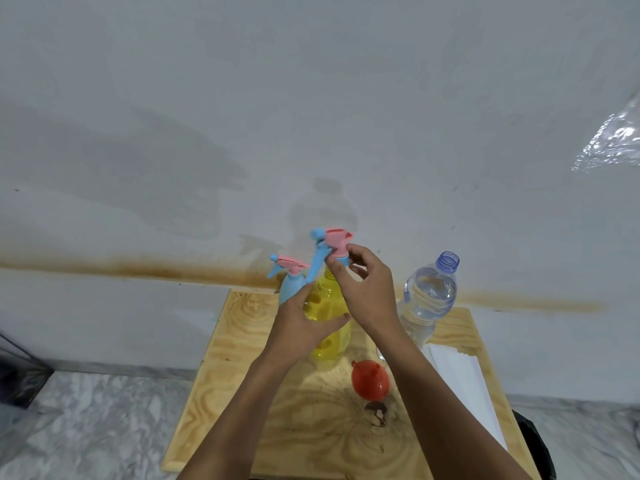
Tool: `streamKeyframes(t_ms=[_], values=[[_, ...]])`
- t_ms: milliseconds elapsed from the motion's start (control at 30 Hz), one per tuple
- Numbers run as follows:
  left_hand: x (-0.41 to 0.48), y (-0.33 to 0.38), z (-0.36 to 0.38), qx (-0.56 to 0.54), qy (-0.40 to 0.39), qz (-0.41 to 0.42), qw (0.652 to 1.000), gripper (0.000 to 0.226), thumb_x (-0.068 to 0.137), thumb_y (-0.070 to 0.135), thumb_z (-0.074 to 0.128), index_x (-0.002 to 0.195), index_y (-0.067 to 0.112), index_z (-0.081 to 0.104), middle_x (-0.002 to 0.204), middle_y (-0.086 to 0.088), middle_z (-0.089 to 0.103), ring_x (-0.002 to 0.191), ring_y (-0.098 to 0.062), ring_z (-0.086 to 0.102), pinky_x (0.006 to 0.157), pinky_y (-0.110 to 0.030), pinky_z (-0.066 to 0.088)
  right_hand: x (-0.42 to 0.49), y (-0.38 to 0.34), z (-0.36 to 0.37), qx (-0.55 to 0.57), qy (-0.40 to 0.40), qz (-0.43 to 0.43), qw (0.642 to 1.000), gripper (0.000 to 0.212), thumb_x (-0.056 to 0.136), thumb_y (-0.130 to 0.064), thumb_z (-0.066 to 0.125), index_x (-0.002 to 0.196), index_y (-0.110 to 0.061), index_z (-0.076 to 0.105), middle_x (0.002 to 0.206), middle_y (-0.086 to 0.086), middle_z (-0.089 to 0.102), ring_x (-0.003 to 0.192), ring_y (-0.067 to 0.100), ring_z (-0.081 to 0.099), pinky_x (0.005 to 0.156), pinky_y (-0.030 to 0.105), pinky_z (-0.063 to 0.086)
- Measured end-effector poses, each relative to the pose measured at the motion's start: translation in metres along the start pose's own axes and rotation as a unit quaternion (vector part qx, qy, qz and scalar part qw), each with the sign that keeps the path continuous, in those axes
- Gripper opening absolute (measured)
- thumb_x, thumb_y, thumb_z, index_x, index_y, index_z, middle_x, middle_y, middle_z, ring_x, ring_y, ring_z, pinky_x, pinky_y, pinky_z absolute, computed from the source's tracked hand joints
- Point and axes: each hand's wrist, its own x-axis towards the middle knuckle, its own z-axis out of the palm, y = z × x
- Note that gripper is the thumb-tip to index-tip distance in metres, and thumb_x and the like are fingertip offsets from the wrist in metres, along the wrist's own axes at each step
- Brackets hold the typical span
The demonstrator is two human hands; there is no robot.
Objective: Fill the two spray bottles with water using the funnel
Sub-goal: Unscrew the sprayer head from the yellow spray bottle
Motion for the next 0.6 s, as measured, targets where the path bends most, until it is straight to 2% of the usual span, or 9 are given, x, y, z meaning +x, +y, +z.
streamKeyframes(t_ms=[67,167,233,367,500,600], values=[[-0.001,-0.006,0.002,0.004,-0.009,-0.009,1.000,0.061,0.069,0.049,0.087,0.121,0.037,0.059,0.108,0.018,0.062,0.104,0.002,0.058,0.075,-0.008,0.040,0.002,-0.001,-0.003,0.014,0.007,-0.014,1.000,0.023,0.094,-0.018,0.065,0.117,-0.020,0.068,0.104,-0.011,0.071,0.098,0.003,0.065,0.095,0.024,0.052],[-0.001,-0.018,0.005,0.007,-0.020,-0.010,1.000,0.062,0.070,0.048,0.087,0.124,0.041,0.057,0.112,0.019,0.062,0.107,0.002,0.056,0.076,-0.010,0.042,0.007,-0.002,-0.008,0.041,0.006,-0.011,0.999,0.021,0.099,-0.017,0.060,0.118,-0.017,0.068,0.101,-0.009,0.073,0.097,0.006,0.067,0.088,0.017,0.051],[-0.001,-0.027,0.007,0.012,-0.022,-0.016,1.000,0.066,0.069,0.050,0.087,0.127,0.040,0.058,0.114,0.017,0.062,0.109,-0.002,0.057,0.080,-0.018,0.048,0.009,-0.003,-0.012,0.058,0.023,-0.009,0.998,0.016,0.098,-0.016,0.061,0.111,-0.014,0.069,0.098,-0.010,0.073,0.095,0.005,0.068,0.087,0.019,0.050],[0.000,-0.047,0.012,0.015,-0.025,-0.037,0.999,0.076,0.063,0.053,0.087,0.131,0.037,0.056,0.115,0.014,0.064,0.110,-0.009,0.060,0.091,-0.036,0.057,0.010,-0.005,-0.020,0.057,0.040,-0.022,0.997,0.016,0.097,-0.016,0.062,0.112,-0.014,0.069,0.098,-0.012,0.072,0.091,0.003,0.066,0.089,0.021,0.052],[-0.001,-0.058,0.018,0.001,-0.025,-0.049,0.998,0.074,0.064,0.048,0.088,0.130,0.035,0.057,0.111,0.015,0.065,0.107,-0.009,0.062,0.089,-0.040,0.058,0.007,-0.003,-0.024,0.057,0.050,-0.020,0.997,0.015,0.097,-0.018,0.062,0.112,-0.019,0.068,0.097,-0.017,0.073,0.094,0.003,0.067,0.091,0.022,0.052],[-0.003,-0.063,0.020,-0.003,-0.027,-0.056,0.998,0.082,0.060,0.051,0.087,0.134,0.034,0.055,0.117,0.013,0.064,0.111,-0.011,0.061,0.093,-0.040,0.057,0.002,0.001,-0.026,0.052,0.048,-0.012,0.997,0.016,0.097,-0.016,0.062,0.112,-0.018,0.069,0.098,-0.016,0.073,0.095,0.003,0.068,0.094,0.024,0.053]])
